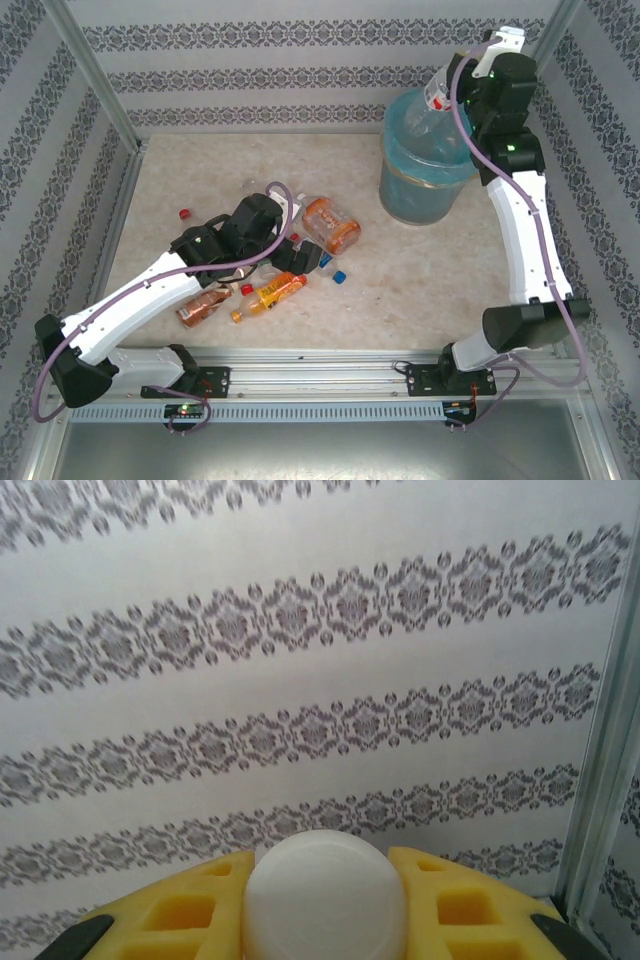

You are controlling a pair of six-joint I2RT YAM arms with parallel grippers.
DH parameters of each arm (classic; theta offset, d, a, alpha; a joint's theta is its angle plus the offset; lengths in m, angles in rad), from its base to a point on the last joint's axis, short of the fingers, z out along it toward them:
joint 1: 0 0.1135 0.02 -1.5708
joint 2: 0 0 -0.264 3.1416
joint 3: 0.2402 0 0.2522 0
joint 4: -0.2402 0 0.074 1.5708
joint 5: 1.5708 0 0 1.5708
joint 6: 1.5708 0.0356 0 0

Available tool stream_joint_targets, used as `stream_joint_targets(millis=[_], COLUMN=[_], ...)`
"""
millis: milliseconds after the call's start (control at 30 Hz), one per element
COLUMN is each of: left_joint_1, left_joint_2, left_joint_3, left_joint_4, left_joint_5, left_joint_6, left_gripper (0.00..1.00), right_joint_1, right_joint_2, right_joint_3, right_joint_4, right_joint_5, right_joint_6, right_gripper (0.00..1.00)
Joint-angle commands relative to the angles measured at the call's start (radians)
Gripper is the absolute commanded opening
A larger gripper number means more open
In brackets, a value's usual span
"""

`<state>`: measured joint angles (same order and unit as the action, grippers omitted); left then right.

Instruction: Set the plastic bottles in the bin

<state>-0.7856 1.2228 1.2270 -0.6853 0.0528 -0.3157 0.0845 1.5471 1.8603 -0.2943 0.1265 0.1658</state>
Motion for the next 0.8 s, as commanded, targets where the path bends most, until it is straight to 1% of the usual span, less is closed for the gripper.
stream_joint_targets(millis=[0, 267, 600, 767], left_joint_1=[0.020, 0.032, 0.039, 0.042], left_joint_2=[0.007, 0.013, 0.012, 0.020], left_joint_3=[-0.018, -0.029, -0.053, -0.054], left_joint_4=[0.035, 0.042, 0.053, 0.055], left_joint_5=[0.022, 0.031, 0.029, 0.032], left_joint_6=[-0.003, -0.012, -0.022, -0.019], left_gripper=[1.00, 1.00, 1.00, 1.00], right_joint_1=[-0.009, -0.009, -0.008, -0.008], right_joint_2=[0.062, 0.208, 0.296, 0.317], right_joint_3=[-0.026, -0.074, -0.131, -0.148], right_joint_4=[0.006, 0.003, 0.003, -0.005], right_joint_5=[0.001, -0.036, -0.053, -0.056], right_joint_6=[-0.046, -0.085, -0.121, -0.130], right_gripper=[0.00, 0.00, 0.00, 0.04])
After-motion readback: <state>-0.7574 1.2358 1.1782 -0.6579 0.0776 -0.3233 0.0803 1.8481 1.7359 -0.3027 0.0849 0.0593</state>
